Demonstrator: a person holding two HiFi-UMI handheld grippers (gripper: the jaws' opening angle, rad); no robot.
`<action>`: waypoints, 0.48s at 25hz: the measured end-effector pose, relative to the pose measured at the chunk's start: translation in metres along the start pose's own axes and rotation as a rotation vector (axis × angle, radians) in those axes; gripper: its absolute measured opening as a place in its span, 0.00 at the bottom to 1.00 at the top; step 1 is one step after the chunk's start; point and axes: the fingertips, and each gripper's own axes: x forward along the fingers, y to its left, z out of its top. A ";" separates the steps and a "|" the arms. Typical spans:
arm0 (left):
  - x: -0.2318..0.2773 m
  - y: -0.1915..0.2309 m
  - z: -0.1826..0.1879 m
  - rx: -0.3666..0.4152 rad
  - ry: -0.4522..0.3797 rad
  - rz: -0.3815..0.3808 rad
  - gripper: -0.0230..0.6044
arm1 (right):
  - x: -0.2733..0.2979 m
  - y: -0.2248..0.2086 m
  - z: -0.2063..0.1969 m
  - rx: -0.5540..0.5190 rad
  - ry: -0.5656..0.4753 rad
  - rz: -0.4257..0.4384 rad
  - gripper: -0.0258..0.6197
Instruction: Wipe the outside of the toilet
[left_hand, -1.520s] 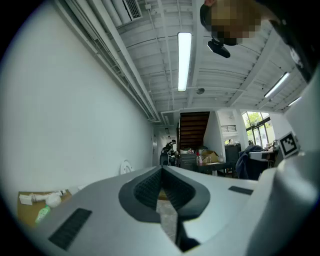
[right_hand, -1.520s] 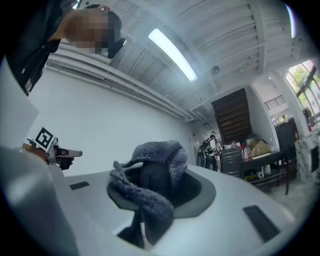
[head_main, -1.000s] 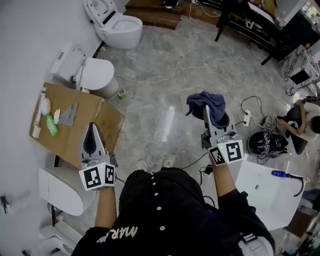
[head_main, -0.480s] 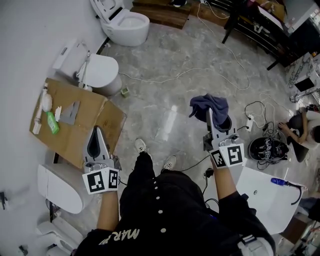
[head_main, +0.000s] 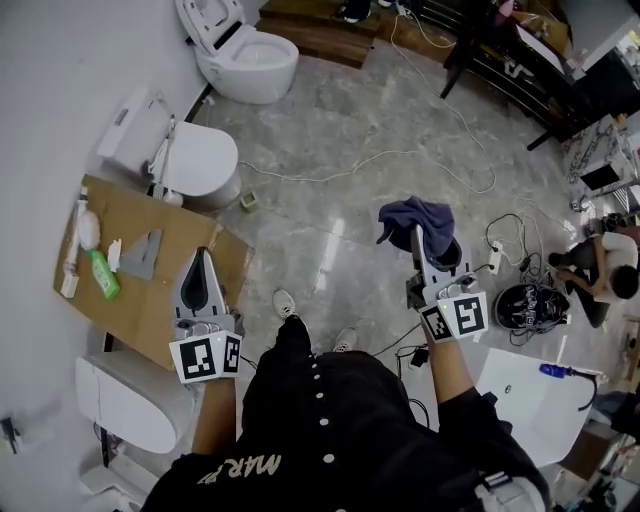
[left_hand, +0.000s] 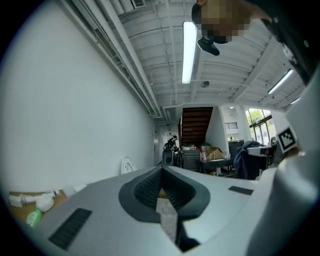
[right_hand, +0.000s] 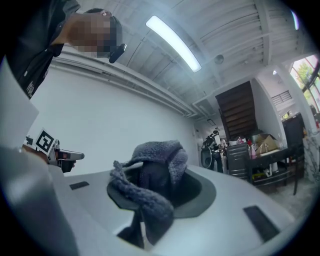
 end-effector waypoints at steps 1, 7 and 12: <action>0.007 0.008 0.000 -0.002 -0.002 0.005 0.05 | 0.009 0.001 -0.001 -0.006 0.006 -0.003 0.23; 0.044 0.048 -0.002 -0.034 -0.015 0.004 0.05 | 0.063 0.008 -0.006 -0.012 0.031 -0.021 0.23; 0.071 0.089 -0.006 0.005 -0.028 0.050 0.05 | 0.105 0.018 -0.002 -0.026 0.013 -0.044 0.23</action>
